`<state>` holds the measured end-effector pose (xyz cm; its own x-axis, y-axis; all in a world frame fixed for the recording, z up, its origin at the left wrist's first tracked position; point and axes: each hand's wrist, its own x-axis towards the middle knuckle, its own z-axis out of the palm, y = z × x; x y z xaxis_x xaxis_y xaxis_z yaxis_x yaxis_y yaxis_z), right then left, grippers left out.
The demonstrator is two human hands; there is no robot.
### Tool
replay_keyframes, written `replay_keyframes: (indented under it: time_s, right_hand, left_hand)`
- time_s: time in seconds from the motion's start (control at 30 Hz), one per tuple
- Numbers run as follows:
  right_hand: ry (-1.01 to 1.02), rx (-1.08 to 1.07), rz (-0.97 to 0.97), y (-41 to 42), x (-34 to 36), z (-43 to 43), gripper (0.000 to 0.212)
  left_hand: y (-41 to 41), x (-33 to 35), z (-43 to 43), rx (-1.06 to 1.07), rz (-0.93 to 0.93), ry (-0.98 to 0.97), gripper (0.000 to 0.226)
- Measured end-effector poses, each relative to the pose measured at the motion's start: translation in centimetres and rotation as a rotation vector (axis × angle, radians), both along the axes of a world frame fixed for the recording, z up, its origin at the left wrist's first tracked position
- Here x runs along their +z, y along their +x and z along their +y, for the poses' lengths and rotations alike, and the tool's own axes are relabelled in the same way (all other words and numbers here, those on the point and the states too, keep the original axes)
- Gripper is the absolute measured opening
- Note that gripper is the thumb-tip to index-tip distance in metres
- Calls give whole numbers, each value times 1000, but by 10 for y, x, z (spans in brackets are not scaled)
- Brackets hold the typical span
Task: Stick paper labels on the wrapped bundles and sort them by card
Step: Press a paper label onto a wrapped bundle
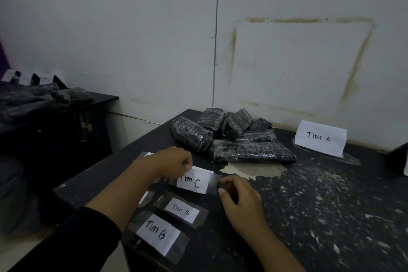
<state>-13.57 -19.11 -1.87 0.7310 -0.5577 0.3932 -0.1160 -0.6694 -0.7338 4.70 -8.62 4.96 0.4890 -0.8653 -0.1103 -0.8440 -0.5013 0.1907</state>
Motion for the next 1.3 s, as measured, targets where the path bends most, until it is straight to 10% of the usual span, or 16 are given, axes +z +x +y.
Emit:
replay_keyframes:
  time_s: [0.17,0.43,0.73,1.0,1.3]
  right_hand:
    - [312,-61,-28,-3,28,-17,46]
    - [414,-11,153,-32,57,-74,17]
    - [587,-292,-217,-75,27,-137,5]
    - [651,-266,-374,-68,16,-150,6]
    - [606,-231,-470,-67,13,-159,9]
  left_hand:
    - [-30,25,-23,-65,-74,-97,12]
    - [-75,19,-78,-143,-57,-242,5]
    - [-79,-24,-133,734,113,-518,51]
    - [-71,-47,-143,891,90,-665,60]
    - [-66,-38,-130,672,798,-1142,91]
